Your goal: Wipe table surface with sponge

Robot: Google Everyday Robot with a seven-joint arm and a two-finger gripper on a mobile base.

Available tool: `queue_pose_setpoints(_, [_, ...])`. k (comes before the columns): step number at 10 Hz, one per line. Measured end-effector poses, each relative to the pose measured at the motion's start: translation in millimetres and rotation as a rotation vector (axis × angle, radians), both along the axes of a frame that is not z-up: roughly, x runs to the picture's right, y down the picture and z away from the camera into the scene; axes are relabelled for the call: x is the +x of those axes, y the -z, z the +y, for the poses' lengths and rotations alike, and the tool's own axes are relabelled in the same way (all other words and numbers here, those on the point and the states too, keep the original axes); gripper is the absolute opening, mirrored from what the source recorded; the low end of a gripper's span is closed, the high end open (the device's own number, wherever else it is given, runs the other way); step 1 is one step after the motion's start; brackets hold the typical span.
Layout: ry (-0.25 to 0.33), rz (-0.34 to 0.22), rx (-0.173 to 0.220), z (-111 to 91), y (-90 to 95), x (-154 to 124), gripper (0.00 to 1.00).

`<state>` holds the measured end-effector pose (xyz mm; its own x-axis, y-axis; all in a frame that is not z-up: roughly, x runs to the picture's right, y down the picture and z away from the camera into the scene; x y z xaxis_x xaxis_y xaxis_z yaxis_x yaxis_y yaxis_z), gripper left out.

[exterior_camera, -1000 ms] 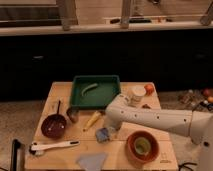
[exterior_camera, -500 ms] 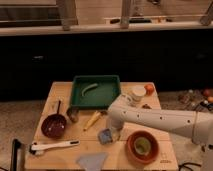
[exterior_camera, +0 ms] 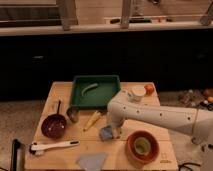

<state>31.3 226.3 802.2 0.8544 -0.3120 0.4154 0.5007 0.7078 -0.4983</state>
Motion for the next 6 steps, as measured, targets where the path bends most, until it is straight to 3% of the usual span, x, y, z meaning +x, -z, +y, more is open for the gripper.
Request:
queue_pose_setpoints(3, [0.084, -0.071, 0.016, -2.6, 9.7, -38.0, 0.00])
queue_pose_setpoints(5, [0.131, -0.119, 0.006, 14.4, 18.4, -58.5, 0.00])
queue_pose_setpoints(6, [0.145, -0.139, -0.012, 32.4, 21.4, -61.9, 0.00])
